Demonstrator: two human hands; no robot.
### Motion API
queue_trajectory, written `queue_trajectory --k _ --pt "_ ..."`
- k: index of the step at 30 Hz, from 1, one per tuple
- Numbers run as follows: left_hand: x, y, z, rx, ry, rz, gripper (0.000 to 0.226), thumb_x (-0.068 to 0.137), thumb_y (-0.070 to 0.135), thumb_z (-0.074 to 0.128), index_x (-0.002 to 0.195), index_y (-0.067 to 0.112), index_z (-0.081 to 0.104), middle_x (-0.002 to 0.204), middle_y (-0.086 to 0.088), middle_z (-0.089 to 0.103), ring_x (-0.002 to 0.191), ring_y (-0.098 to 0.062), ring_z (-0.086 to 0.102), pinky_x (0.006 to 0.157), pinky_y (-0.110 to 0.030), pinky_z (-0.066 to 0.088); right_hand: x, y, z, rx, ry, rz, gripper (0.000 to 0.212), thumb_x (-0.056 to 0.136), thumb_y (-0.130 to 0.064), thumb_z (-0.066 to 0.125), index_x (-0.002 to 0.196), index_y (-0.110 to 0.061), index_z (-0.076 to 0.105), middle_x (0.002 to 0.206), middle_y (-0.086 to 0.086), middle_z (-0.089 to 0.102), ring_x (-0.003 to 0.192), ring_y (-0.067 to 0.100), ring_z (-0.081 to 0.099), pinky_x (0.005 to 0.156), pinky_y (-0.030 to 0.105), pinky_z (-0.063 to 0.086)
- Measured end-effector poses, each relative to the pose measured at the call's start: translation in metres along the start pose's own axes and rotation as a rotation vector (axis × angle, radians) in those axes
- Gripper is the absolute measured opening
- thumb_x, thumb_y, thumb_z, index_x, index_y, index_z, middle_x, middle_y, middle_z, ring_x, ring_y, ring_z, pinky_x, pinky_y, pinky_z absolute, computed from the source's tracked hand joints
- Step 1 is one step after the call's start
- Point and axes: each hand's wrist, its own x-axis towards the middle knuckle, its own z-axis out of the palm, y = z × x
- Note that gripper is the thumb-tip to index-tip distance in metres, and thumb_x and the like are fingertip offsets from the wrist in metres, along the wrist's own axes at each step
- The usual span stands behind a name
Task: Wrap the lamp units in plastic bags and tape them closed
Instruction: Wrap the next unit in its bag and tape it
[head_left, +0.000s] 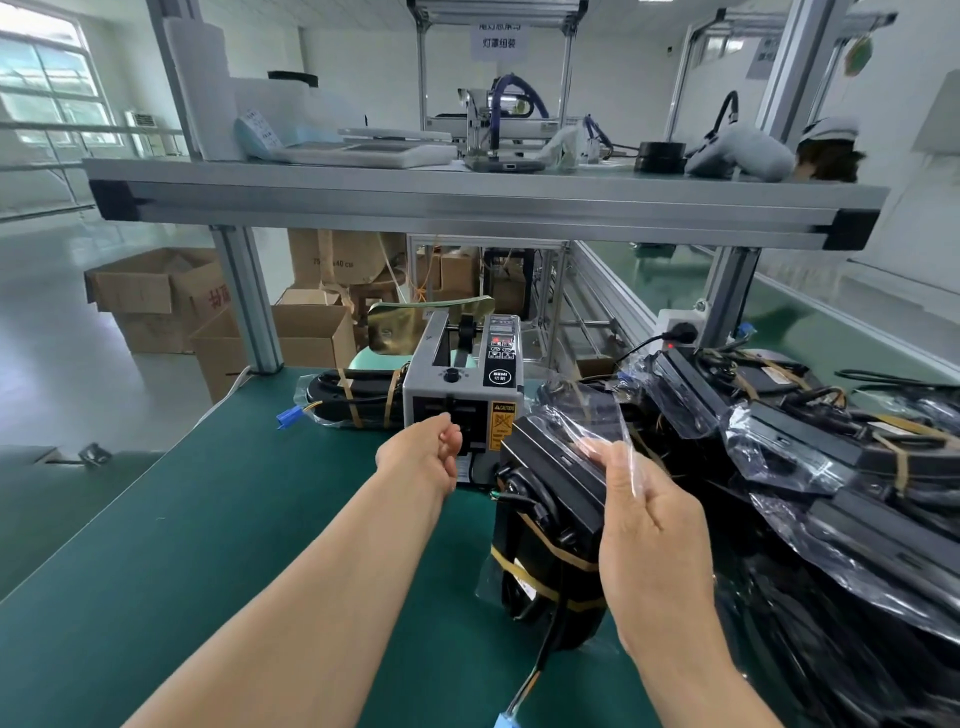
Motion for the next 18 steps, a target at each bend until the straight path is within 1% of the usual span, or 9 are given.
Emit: queue_trajectory --k 2,4,5,8,10,13,14,16,18 --pt "0.002 0.001 0.006 -0.064 0.018 -0.026 0.013 0.095 0.018 0.062 0.084 0.017 0.055 0.045 0.006 0.052 0.036 -0.002 0.038 0.034 -0.012 0.025 0.0 -0.002 0.002 -0.001 -0.012 -0.002 0.05 0.105 -0.036 0.039 0.106 0.011 0.055 0.046 0.01 0.046 0.041 0.016 0.032 0.04 0.021 0.033" --pt "0.001 0.0 0.011 -0.144 0.074 -0.017 0.008 0.094 0.014 0.062 0.096 0.016 0.055 0.057 0.005 0.053 0.031 -0.002 0.038 0.032 -0.01 0.026 0.0 -0.003 0.003 -0.009 -0.024 0.002 0.05 0.106 -0.035 0.039 0.106 0.012 0.055 0.04 -0.001 0.029 0.042 0.007 0.025 0.04 0.015 0.027" --pt "-0.001 -0.001 0.013 -0.176 0.1 0.003 0.01 0.092 0.012 0.062 0.096 0.017 0.055 0.06 0.004 0.052 0.029 -0.002 0.038 0.032 -0.01 0.027 0.0 -0.004 0.004 -0.016 -0.026 0.001 0.05 0.106 -0.034 0.039 0.106 0.013 0.055 0.041 0.0 0.026 0.043 0.006 0.025 0.041 0.014 0.027" --pt "-0.015 -0.005 0.01 -0.205 0.115 0.107 0.017 0.087 0.009 0.061 0.077 0.017 0.051 0.054 0.006 0.05 0.037 -0.004 0.042 0.036 -0.015 0.028 0.0 -0.005 0.004 -0.015 -0.021 0.004 0.05 0.106 -0.034 0.037 0.105 0.012 0.056 0.04 -0.006 0.024 0.043 0.008 0.024 0.042 0.015 0.03" --pt "-0.033 -0.006 0.0 -0.172 0.034 0.215 0.022 0.086 0.009 0.062 0.07 0.019 0.051 0.049 0.008 0.048 0.039 -0.004 0.042 0.04 -0.017 0.029 -0.001 -0.004 0.003 0.008 -0.018 0.004 0.052 0.106 -0.035 0.036 0.106 0.013 0.054 0.041 0.001 0.03 0.041 0.019 0.028 0.04 0.024 0.032" --pt "-0.074 -0.009 -0.024 -0.076 -0.218 0.396 0.017 0.086 0.014 0.066 0.071 0.02 0.061 0.056 0.007 0.052 0.046 -0.005 0.047 0.045 -0.017 0.038 0.0 -0.001 0.004 0.034 -0.015 -0.013 0.049 0.106 -0.034 0.037 0.101 0.009 0.059 0.049 0.012 0.047 0.048 0.03 0.039 0.043 0.03 0.036" --pt "-0.089 -0.011 -0.031 -0.009 -0.304 0.453 0.016 0.081 0.018 0.07 0.066 0.021 0.065 0.059 0.006 0.054 0.049 -0.006 0.049 0.049 -0.017 0.042 0.0 0.0 0.005 0.027 -0.007 -0.028 0.046 0.106 -0.033 0.038 0.096 0.002 0.065 0.063 0.017 0.058 0.06 0.034 0.048 0.051 0.033 0.042" --pt "-0.119 -0.016 -0.038 0.196 -0.426 0.541 0.012 0.068 0.03 0.076 0.062 0.022 0.068 0.061 0.004 0.053 0.054 -0.006 0.048 0.055 -0.018 0.043 0.0 0.001 0.01 0.003 0.014 -0.048 0.04 0.105 -0.032 0.04 0.086 -0.021 0.074 0.087 0.015 0.066 0.079 0.028 0.058 0.068 0.034 0.049" --pt "-0.138 -0.021 -0.037 0.347 -0.46 0.6 0.013 0.069 0.029 0.078 0.062 0.021 0.07 0.057 0.007 0.053 0.053 -0.003 0.047 0.055 -0.014 0.042 -0.003 -0.002 0.013 -0.007 0.006 -0.064 0.041 0.105 -0.033 0.04 0.081 -0.035 0.073 0.086 0.009 0.069 0.077 0.023 0.062 0.07 0.038 0.051"
